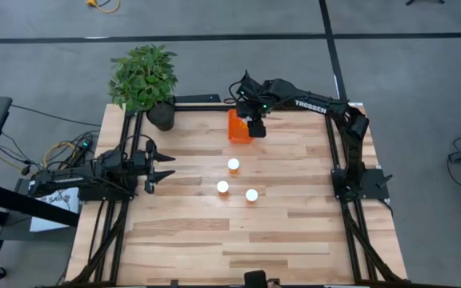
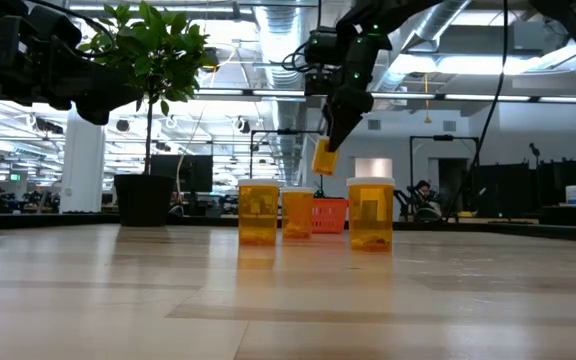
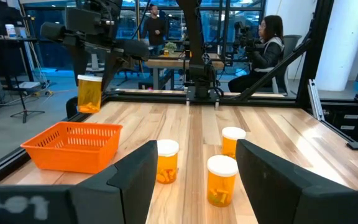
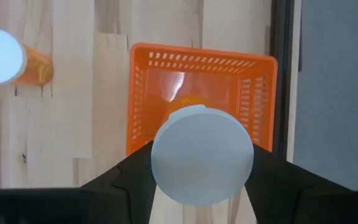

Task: Pick and place pill bottles into a basket
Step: Put the orange pill bottle into the orange basket

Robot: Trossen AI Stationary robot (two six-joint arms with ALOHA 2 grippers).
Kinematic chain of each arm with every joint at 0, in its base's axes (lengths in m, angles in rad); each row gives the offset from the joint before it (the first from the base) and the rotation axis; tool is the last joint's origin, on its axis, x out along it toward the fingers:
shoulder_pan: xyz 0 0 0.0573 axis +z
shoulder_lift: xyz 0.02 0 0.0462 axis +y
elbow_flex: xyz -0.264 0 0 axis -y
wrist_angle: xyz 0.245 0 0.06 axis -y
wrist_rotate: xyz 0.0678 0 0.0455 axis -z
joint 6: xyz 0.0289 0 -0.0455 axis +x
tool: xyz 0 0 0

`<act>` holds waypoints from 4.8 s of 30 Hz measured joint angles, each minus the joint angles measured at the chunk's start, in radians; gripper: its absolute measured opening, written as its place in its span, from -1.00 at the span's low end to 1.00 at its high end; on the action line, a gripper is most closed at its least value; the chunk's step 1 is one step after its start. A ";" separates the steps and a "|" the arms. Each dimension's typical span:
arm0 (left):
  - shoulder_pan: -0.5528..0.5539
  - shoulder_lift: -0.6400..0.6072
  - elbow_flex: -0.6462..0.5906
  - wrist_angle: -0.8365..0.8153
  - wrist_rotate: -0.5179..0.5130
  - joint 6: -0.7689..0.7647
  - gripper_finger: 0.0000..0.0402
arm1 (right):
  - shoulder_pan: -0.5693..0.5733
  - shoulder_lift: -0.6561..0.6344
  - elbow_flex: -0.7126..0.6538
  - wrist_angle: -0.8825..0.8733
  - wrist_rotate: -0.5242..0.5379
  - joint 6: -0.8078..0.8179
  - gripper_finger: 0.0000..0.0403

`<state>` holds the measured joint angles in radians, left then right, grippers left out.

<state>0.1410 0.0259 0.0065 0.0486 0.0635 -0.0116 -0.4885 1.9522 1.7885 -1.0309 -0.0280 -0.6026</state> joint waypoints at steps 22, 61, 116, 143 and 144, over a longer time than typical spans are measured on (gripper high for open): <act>0.000 0.000 0.000 0.000 0.000 0.000 0.04 | -0.069 0.000 0.000 0.048 -0.057 -0.008 0.01; 0.000 0.000 0.000 0.000 0.000 0.000 0.04 | -0.038 0.006 -0.131 0.124 -0.078 0.008 0.02; 0.000 0.000 0.000 -0.005 -0.026 0.000 0.04 | 0.000 0.174 -0.008 0.028 -0.042 -0.063 0.24; 0.000 0.000 0.000 -0.005 -0.026 0.000 0.04 | 0.214 0.090 0.088 -0.264 -0.094 0.038 0.24; 0.000 0.000 0.000 -0.005 -0.026 0.000 0.04 | 0.223 0.074 0.082 -0.274 -0.104 0.047 0.24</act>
<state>0.1410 0.0259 0.0065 0.0433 0.0377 -0.0116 -0.2660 2.0260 1.8701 -1.3050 -0.1319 -0.5555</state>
